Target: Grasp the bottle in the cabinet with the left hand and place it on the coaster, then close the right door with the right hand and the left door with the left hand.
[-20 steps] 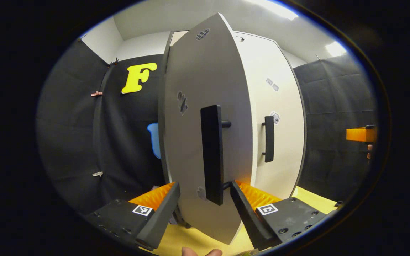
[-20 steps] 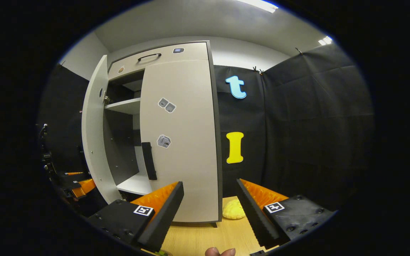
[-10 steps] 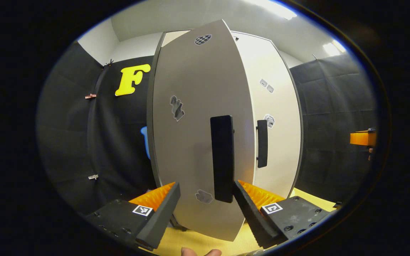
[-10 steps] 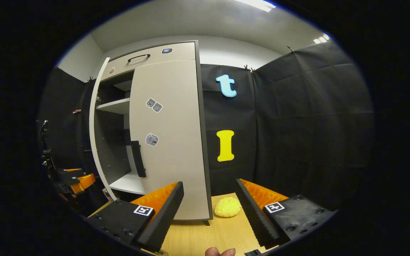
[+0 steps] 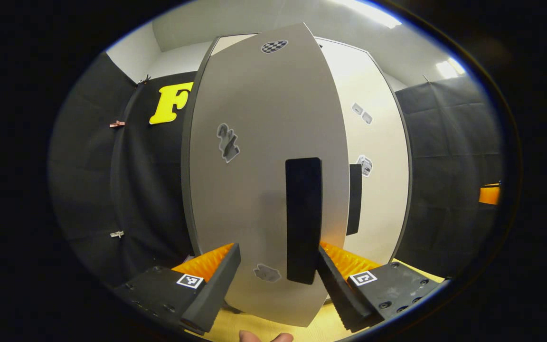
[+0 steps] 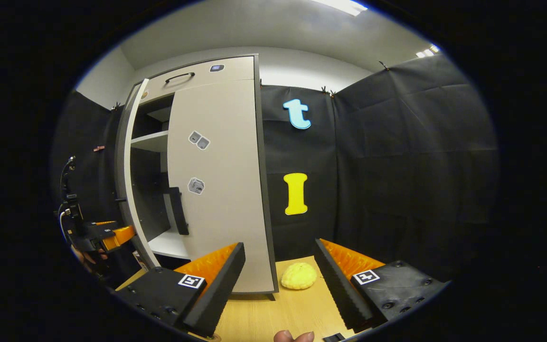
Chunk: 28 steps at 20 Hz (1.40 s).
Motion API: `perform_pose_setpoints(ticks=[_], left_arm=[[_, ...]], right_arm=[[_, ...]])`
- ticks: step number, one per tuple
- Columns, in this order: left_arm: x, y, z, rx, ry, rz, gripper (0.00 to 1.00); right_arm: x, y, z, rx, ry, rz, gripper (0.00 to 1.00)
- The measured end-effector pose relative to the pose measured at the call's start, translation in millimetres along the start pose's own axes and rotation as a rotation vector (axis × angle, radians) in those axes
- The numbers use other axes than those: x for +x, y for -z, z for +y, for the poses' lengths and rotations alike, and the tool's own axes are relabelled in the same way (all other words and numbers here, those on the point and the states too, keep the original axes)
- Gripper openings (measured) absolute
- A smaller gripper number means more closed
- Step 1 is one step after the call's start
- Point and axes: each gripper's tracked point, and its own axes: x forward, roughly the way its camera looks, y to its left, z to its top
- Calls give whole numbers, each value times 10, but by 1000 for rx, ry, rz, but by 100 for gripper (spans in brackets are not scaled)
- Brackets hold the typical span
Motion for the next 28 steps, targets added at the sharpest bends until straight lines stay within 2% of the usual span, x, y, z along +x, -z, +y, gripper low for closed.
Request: perform_pose_setpoints(ticks=[1, 2, 3, 5, 6, 7, 8, 10, 11, 15, 16, 19, 22, 24, 25, 26, 28], left_arm=[[-22, 11, -7, 6, 1, 1, 96], [-6, 18, -16, 8, 4, 6, 92], [-5, 12, -8, 9, 3, 4, 96], [0, 10, -7, 13, 1, 3, 96], [-3, 17, -4, 12, 0, 4, 100], [-1, 11, -5, 11, -2, 4, 96], [-1, 13, 0, 12, -4, 7, 100], [-3, 19, 2, 15, -6, 10, 92], [-3, 17, 3, 16, -8, 11, 92], [1, 24, 4, 25, -15, 14, 100], [-7, 27, 10, 24, -20, 16, 96], [-40, 29, 3, 39, -22, 23, 96], [-65, 10, -21, 47, 10, 21, 96], [-117, 5, -22, 46, 14, 16, 92], [-138, -1, -16, 45, 13, 15, 92], [-156, -5, -1, 42, 8, 14, 96], [-203, -18, 17, 32, -3, 11, 96]], right_arm=[[6, 7, -18, 1, 3, 2, 97], [8, 6, -39, 0, 6, 2, 97], [9, 10, -56, -1, 8, 3, 97], [14, 17, -79, 1, 11, 6, 97], [14, 22, -90, 1, 12, 7, 97], [16, 24, -99, 0, 11, 9, 97], [25, 26, -108, 0, 12, 10, 97], [31, 25, -119, 4, 10, 12, 97], [36, 25, -118, 6, 8, 13, 97], [60, 25, -81, 3, -5, 15, 97], [61, 24, -59, 4, -10, 16, 97], [57, 19, 18, 5, -31, 14, 97], [29, 20, 123, -1, -49, 9, 97], [9, 22, 196, -8, -61, 9, 97], [-5, 19, 251, -11, -69, 8, 100], [-21, 11, 309, -11, -77, 5, 97], [-57, -3, 437, -14, -94, 3, 97]])
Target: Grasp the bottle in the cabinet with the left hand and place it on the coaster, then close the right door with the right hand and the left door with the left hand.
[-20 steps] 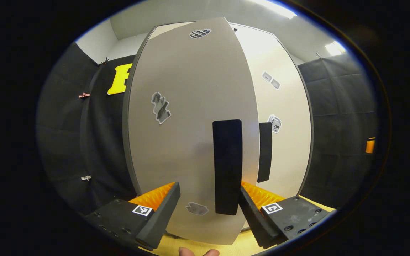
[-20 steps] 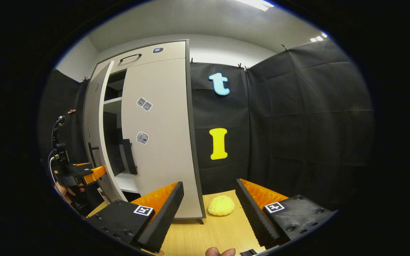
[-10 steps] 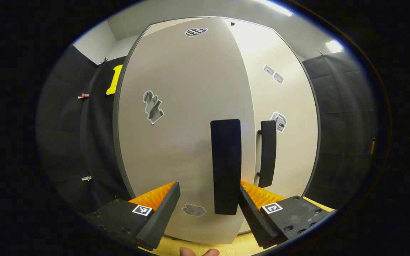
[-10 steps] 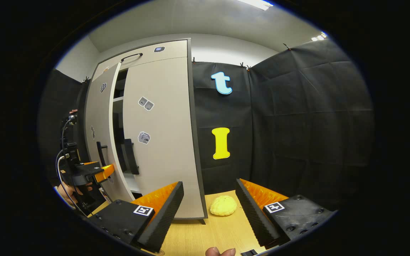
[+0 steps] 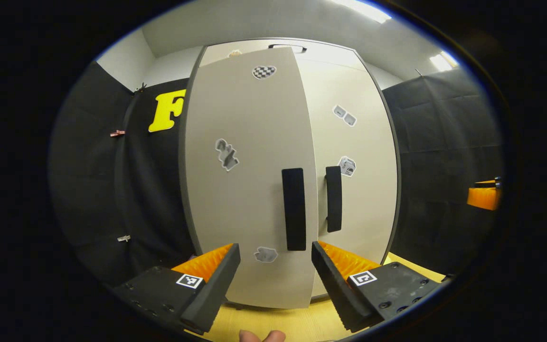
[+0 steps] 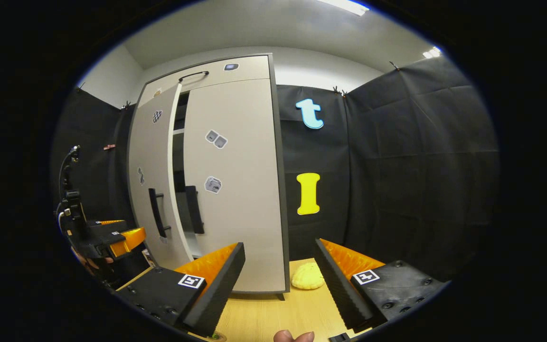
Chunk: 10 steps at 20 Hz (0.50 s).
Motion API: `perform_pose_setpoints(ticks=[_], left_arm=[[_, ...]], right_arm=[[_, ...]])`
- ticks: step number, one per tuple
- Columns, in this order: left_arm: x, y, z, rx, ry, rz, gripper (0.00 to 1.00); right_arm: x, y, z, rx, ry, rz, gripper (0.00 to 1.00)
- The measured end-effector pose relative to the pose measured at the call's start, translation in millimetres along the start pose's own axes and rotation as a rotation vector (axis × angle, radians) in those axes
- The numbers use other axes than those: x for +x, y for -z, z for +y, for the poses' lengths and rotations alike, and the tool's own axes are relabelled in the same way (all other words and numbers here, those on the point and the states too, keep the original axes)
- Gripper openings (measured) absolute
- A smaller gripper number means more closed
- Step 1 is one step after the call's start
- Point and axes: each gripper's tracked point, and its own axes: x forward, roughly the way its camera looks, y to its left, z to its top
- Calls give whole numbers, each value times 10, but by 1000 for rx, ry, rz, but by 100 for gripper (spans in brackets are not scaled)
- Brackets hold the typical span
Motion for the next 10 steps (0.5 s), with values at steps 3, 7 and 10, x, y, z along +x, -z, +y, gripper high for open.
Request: perform_pose_setpoints(ticks=[3, 7, 10], left_arm=[[-78, -22, 28, -31, -25, -1, 96], [-174, -73, 152, -28, -73, -15, 96], [-251, -60, 287, -8, -116, -16, 96]], right_arm=[[-63, -12, 225, -8, -31, -5, 97], [-133, -33, 541, -19, -70, -17, 97], [-179, -29, 737, -14, -97, -19, 97]])
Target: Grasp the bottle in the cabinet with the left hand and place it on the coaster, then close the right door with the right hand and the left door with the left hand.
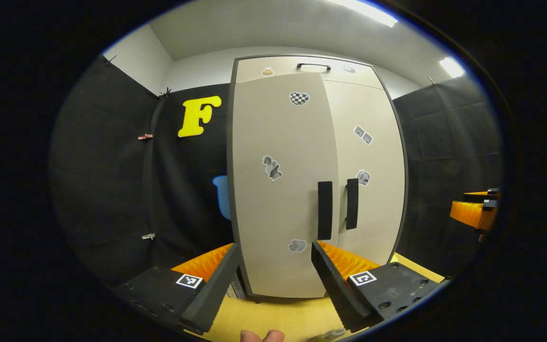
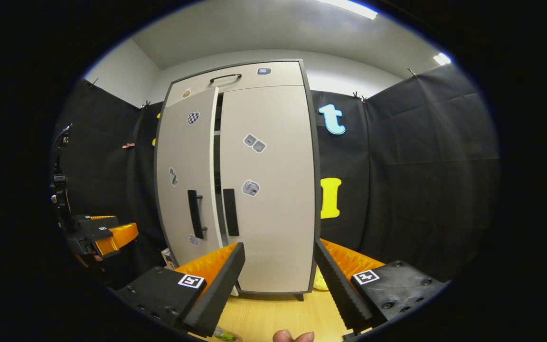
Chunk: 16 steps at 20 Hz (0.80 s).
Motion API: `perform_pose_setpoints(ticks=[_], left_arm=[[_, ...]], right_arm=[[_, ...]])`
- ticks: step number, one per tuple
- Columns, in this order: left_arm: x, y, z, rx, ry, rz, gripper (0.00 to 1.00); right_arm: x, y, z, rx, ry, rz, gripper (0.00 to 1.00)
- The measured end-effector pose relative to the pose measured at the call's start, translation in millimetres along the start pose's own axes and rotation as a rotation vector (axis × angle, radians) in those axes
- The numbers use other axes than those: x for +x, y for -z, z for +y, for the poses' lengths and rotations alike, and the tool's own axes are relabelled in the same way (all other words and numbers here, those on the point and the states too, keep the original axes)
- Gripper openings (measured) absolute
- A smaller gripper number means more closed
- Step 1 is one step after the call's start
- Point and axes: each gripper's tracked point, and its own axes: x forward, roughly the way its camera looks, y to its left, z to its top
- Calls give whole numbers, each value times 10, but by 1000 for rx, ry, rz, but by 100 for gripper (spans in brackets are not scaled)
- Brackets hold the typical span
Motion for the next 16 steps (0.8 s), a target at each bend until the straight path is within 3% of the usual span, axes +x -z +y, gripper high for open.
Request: perform_pose_setpoints(ticks=[6, 16], left_arm=[[-78, 38, 47, -25, -25, 11, 96], [-105, 35, 56, -19, -11, 7, 97]], right_arm=[[-35, 36, 240, -1, -22, -3, 97], [-76, 63, 310, -43, 1, -13, 97]])
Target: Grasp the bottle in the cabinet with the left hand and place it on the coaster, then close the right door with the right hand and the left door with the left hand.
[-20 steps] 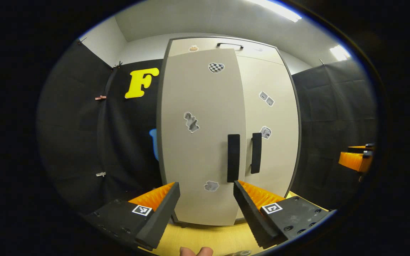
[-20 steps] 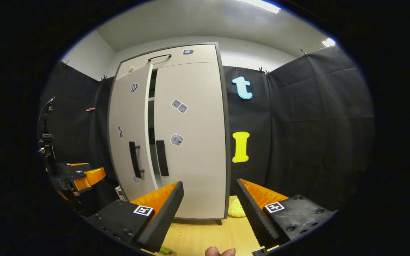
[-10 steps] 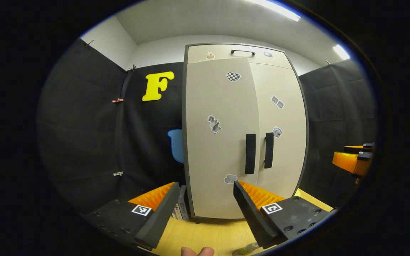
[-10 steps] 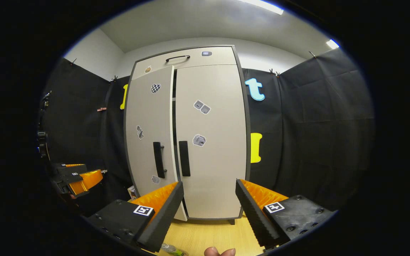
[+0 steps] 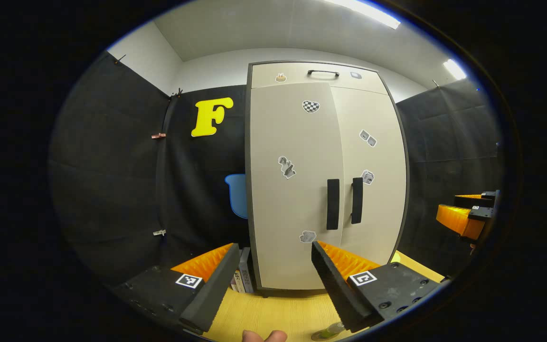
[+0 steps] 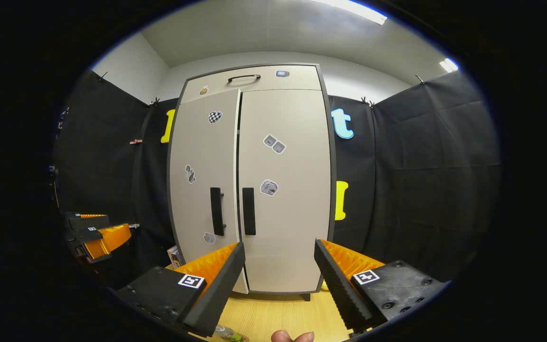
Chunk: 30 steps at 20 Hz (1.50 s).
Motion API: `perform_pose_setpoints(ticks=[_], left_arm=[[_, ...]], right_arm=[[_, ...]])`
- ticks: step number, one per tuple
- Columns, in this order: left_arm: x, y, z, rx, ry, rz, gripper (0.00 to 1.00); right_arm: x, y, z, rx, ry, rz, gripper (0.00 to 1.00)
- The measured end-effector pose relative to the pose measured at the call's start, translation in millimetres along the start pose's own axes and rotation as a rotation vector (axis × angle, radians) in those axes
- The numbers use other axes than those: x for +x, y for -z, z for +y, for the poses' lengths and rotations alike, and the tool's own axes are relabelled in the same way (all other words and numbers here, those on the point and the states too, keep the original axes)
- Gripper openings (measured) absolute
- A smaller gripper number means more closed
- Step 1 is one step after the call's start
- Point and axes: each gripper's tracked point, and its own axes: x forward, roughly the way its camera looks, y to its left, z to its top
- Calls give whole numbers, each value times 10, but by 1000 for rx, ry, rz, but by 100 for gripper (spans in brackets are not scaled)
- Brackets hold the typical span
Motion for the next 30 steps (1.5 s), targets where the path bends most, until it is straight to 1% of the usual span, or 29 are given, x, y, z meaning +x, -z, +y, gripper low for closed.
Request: perform_pose_setpoints(ticks=[7, 30], left_arm=[[11, -3, -10, 2, 10, -9, 96], [-24, 23, -2, 15, 29, -13, 97]], right_arm=[[-29, -27, -46, 4, 13, -7, 97], [-83, -49, -15, 0, 5, 0, 97]])
